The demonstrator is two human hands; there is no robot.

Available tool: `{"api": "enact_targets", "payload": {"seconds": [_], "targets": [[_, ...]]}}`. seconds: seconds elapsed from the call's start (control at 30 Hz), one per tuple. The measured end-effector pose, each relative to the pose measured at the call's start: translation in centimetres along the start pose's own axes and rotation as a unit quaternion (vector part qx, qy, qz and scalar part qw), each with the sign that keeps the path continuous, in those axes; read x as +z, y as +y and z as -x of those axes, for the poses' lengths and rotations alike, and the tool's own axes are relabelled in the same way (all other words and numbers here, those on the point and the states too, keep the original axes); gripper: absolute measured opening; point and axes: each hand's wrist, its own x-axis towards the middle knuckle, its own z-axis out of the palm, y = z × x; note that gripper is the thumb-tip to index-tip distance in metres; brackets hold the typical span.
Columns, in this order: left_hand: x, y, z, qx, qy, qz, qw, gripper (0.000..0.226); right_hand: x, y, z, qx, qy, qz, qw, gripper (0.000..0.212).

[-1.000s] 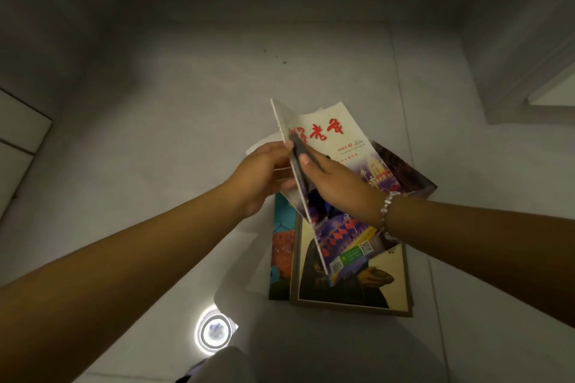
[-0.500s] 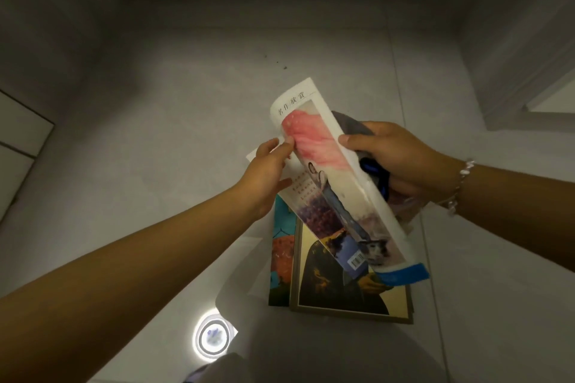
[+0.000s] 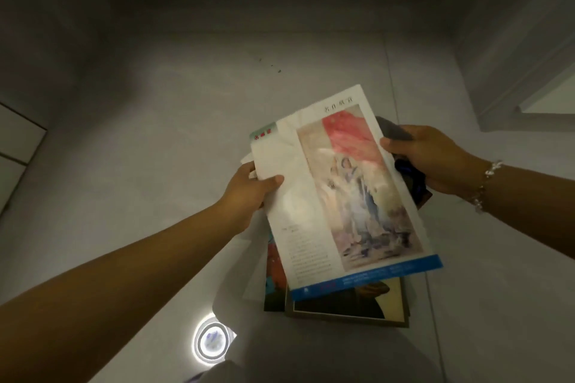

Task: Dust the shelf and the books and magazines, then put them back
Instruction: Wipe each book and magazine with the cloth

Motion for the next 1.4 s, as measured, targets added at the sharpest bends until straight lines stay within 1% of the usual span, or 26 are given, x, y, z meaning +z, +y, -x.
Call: {"api": "enact_targets", "payload": {"seconds": [0.07, 0.2, 0.27, 0.33, 0.4, 0.47, 0.53, 0.57, 0.63, 0.67, 0.73, 0.8, 0.87, 0.93, 0.97, 1.0, 1.03, 1.1, 1.13, 1.17, 1.2, 1.23, 1.27, 1.33, 1.37, 1.4], "targets": [[0.5, -0.9, 0.1, -0.008, 0.026, -0.032, 0.999, 0.048, -0.1, 1.3, -0.3, -0.004, 0.008, 0.068, 0.998, 0.025], [1.2, -1.8, 0.3, -0.006, 0.052, -0.073, 0.996, 0.061, -0.8, 1.8, -1.1, -0.048, 0.063, 0.132, 0.988, 0.029], [1.1, -1.8, 0.2, 0.002, 0.053, -0.098, 0.994, 0.06, -1.0, 1.1, -1.5, -0.085, 0.081, 0.176, 0.977, 0.031], [1.0, -1.7, 0.0, 0.006, 0.043, -0.111, 0.993, 0.053, -0.3, 0.6, -1.2, -0.135, 0.078, 0.242, 0.958, 0.035], [1.0, -1.6, -0.1, 0.0, 0.031, -0.11, 0.993, 0.04, 0.9, 0.6, -0.6, -0.182, 0.041, 0.272, 0.944, 0.035], [1.1, -1.7, -0.2, -0.008, 0.019, -0.101, 0.995, 0.03, 2.9, 1.6, 0.4, -0.195, -0.051, 0.272, 0.941, 0.027], [1.2, -1.8, -0.2, -0.013, 0.006, -0.099, 0.995, 0.029, 5.1, 4.0, 0.5, -0.211, -0.143, 0.328, 0.91, 0.035], [1.2, -1.9, -0.3, -0.013, 0.004, -0.102, 0.995, 0.03, 6.1, 5.6, 0.2, -0.215, -0.173, 0.366, 0.889, 0.039], [1.1, -1.9, -0.5, -0.009, 0.001, -0.11, 0.994, 0.031, 7.2, 8.0, -0.6, -0.24, -0.177, 0.438, 0.848, 0.053], [1.1, -1.9, -0.5, -0.007, -0.002, -0.108, 0.994, 0.032, 7.1, 8.5, -1.0, -0.26, -0.167, 0.454, 0.836, 0.061], [1.3, -2.0, -0.6, -0.008, -0.011, -0.082, 0.997, 0.033, 6.3, 8.7, -2.6, -0.289, -0.141, 0.476, 0.819, 0.067], [1.8, -2.1, -0.5, -0.007, -0.012, -0.05, 0.999, 0.034, 5.4, 8.4, -4.7, -0.265, -0.083, 0.478, 0.833, 0.064], [2.1, -2.1, -0.6, -0.005, -0.008, -0.036, 0.999, 0.033, 5.4, 7.6, -6.2, -0.199, -0.025, 0.485, 0.851, 0.06], [2.3, -2.0, -0.6, -0.004, -0.007, -0.035, 0.999, 0.032, 6.6, 6.8, -6.4, -0.142, 0.004, 0.5, 0.855, 0.052], [2.3, -2.0, -0.7, -0.004, -0.007, -0.036, 0.999, 0.032, 7.4, 6.4, -6.0, -0.138, 0.006, 0.503, 0.853, 0.05], [2.3, -2.0, -0.7, -0.003, -0.007, -0.034, 0.999, 0.031, 8.2, 6.2, -5.3, -0.161, 0.0, 0.501, 0.85, 0.048], [2.2, -2.0, -0.7, -0.003, -0.008, -0.029, 1.0, 0.03, 9.2, 6.1, -4.6, -0.209, -0.02, 0.492, 0.845, 0.047], [2.2, -2.2, -0.6, -0.001, -0.008, -0.011, 1.0, 0.027, 10.7, 6.1, -2.9, -0.293, -0.095, 0.468, 0.828, 0.05], [2.2, -2.3, -0.6, -0.001, -0.008, -0.005, 1.0, 0.027, 10.9, 6.0, -2.5, -0.312, -0.13, 0.466, 0.818, 0.051], [2.2, -2.3, -0.6, -0.003, -0.007, -0.003, 1.0, 0.026, 10.6, 6.0, -2.8, -0.318, -0.145, 0.47, 0.811, 0.05], [2.1, -2.3, -0.6, -0.004, -0.005, -0.007, 1.0, 0.027, 10.0, 6.0, -3.5, -0.319, -0.138, 0.482, 0.804, 0.048], [2.1, -2.4, -0.6, -0.003, -0.003, -0.015, 1.0, 0.028, 9.4, 6.2, -4.5, -0.315, -0.11, 0.495, 0.802, 0.047], [2.2, -2.4, -0.6, -0.002, -0.001, -0.024, 1.0, 0.029, 8.6, 6.2, -5.4, -0.294, -0.073, 0.514, 0.803, 0.047], [2.2, -2.3, -0.7, -0.002, 0.005, -0.036, 0.999, 0.031, 7.5, 6.1, -7.2, -0.18, -0.016, 0.523, 0.833, 0.048], [2.3, -2.3, -0.7, -0.003, 0.008, -0.037, 0.999, 0.031, 7.6, 6.1, -7.6, -0.127, -0.003, 0.518, 0.846, 0.049], [2.3, -2.3, -0.8, -0.006, 0.008, -0.035, 0.999, 0.031, 8.1, 5.9, -7.5, -0.104, -0.001, 0.522, 0.847, 0.049]]}}
